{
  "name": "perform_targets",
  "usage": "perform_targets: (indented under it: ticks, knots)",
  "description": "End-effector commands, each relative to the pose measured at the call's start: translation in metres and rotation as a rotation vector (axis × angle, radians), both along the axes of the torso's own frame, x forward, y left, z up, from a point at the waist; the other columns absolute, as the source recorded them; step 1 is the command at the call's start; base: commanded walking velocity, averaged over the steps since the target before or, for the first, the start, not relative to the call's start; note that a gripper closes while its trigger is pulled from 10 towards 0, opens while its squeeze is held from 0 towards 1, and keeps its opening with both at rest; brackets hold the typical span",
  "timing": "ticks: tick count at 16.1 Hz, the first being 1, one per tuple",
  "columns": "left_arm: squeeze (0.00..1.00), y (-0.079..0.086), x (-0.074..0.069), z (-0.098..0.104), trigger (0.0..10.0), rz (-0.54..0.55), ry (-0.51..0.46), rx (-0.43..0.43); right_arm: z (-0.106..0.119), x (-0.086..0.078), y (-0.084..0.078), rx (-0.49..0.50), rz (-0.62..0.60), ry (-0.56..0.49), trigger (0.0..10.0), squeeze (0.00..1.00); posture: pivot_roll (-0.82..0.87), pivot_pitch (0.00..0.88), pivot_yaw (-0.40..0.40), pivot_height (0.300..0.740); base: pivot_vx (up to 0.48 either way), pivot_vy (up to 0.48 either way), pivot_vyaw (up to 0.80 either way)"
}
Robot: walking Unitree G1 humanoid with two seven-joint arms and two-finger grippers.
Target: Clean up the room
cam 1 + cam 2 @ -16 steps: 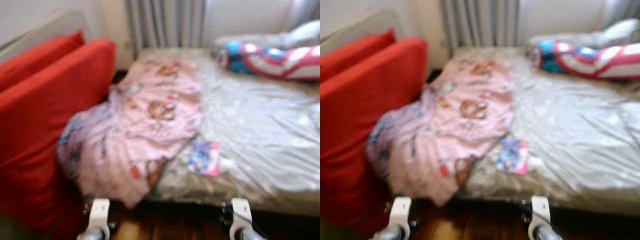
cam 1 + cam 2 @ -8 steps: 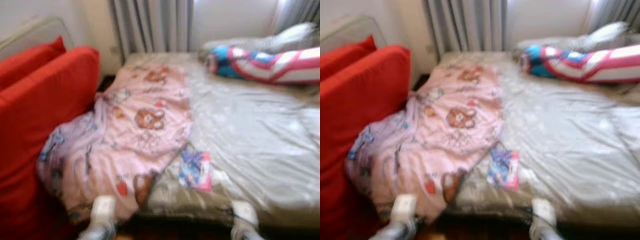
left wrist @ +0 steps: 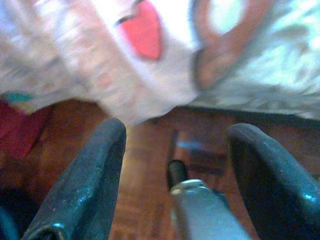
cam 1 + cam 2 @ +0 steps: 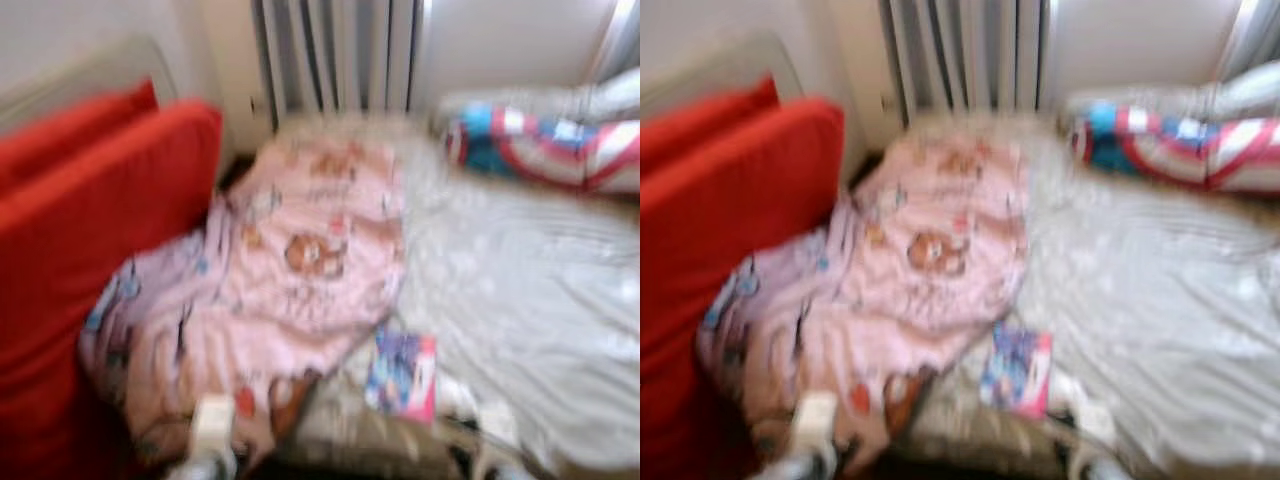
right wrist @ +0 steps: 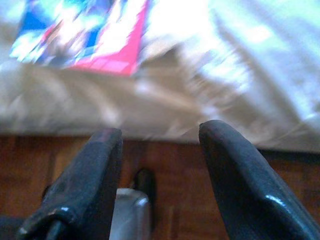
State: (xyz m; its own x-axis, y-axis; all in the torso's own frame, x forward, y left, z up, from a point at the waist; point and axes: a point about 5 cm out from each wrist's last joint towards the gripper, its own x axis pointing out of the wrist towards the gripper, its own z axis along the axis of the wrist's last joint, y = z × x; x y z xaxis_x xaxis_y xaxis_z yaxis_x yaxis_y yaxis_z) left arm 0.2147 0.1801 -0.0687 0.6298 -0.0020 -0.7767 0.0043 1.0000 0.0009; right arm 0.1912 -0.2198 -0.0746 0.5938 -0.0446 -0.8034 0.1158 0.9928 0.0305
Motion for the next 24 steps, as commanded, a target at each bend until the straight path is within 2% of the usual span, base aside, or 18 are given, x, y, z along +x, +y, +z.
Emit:
perform_targets:
  ticks: [1, 5, 8, 9, 10, 11, 12, 13, 14, 17, 19, 21, 22, 24]
  knots:
    - [0.0, 0.014, -0.001, 0.001, 10.0, 0.009, -0.011, 0.036, 0.001, 0.006, 0.009, 0.023, -0.007, -0.032, 10.0, 0.0, -0.04, 0.0, 0.031, 0.74, 0.0, 0.0, 0.0]
    - [0.0, 0.014, 0.003, 0.005, 10.0, 0.008, -0.071, 0.027, 0.006, 0.01, 0.007, 0.01, -0.056, -0.116, 10.0, 0.0, -0.04, 0.0, 0.03, 0.74, 0.0, 0.0, 0.0]
    - [0.0, 0.013, 0.01, 0.013, 10.0, 0.065, -0.205, -0.028, 0.016, 0.019, 0.005, 0.014, -0.106, -0.273, 10.0, 0.0, -0.04, 0.0, 0.031, 0.74, 0.0, 0.0, 0.0]
    - [0.0, 0.011, 0.059, 0.053, 10.0, 0.027, -0.422, -0.052, 0.018, 0.02, 0.005, 0.012, -0.101, -0.302, 10.0, 0.0, -0.05, 0.0, 0.027, 0.74, 0.0, 0.0, 0.0]
    - [0.0, 0.007, 0.092, 0.09, 10.0, -0.02, -0.591, -0.057, 0.02, 0.021, 0.005, 0.009, -0.098, -0.327, 10.0, 0.0, -0.05, 0.0, 0.026, 0.74, 0.0, 0.0, 0.0]
    - [0.0, 0.003, 0.1, 0.101, 10.0, -0.048, -0.655, -0.062, 0.021, 0.022, 0.005, 0.014, -0.106, -0.348, 10.0, 0.0, -0.05, 0.0, 0.025, 0.74, 0.0, 0.0, 0.0]
    - [0.0, 0.002, 0.102, 0.105, 10.0, -0.054, -0.68, -0.065, 0.021, 0.021, 0.005, 0.013, -0.107, -0.358, 10.0, 0.0, -0.05, 0.0, 0.026, 0.74, 0.0, 0.0, 0.0]
    - [0.0, 0.001, 0.105, 0.111, 10.0, -0.055, -0.719, -0.066, 0.101, 0.113, 0.01, -0.035, -0.043, -0.702, 10.0, 0.0, -0.07, 0.0, 0.03, 0.74, 0.0, 0.0, 0.0]
    - [0.0, 0.002, 0.106, 0.113, 10.0, -0.055, -0.735, -0.063, 0.116, 0.125, 0.012, -0.038, -0.029, -0.773, 10.0, 0.0, -0.07, 0.0, 0.032, 0.74, 0.0, 0.0, 0.0]
    - [0.0, 0.003, 0.105, 0.116, 10.0, -0.064, -0.773, -0.066, 0.131, 0.131, 0.015, -0.066, -0.001, -0.873, 10.0, 0.0, -0.07, 0.0, 0.031, 0.74, 0.0, 0.0, 0.0]
    - [0.0, 0.006, 0.099, 0.114, 10.0, -0.057, -0.793, -0.057, 0.131, 0.128, 0.018, -0.08, 0.018, -0.892, 10.0, 0.0, -0.07, 0.0, 0.024, 0.74, 0.0, 0.0, 0.0]
    - [0.0, 0.019, 0.085, 0.108, 10.0, -0.009, -0.822, -0.026, 0.121, 0.115, 0.017, -0.071, -0.001, -0.899, 10.0, 0.0, -0.06, 0.0, 0.007, 0.74, 0.0, 0.0, 0.0]
    - [0.0, 0.021, 0.083, 0.107, 10.0, -0.003, -0.823, -0.024, 0.12, 0.113, 0.017, -0.07, -0.001, -0.901, 10.0, 0.0, -0.06, 0.0, 0.007, 0.74, 0.0, 0.0, 0.0]
    - [0.0, 0.033, 0.064, 0.1, 10.0, 0.013, -0.841, 0.002, 0.109, 0.093, 0.017, -0.079, 0.056, -0.904, 10.0, 0.0, -0.05, 0.0, -0.013, 0.74, 0.0, 0.0, 0.0]
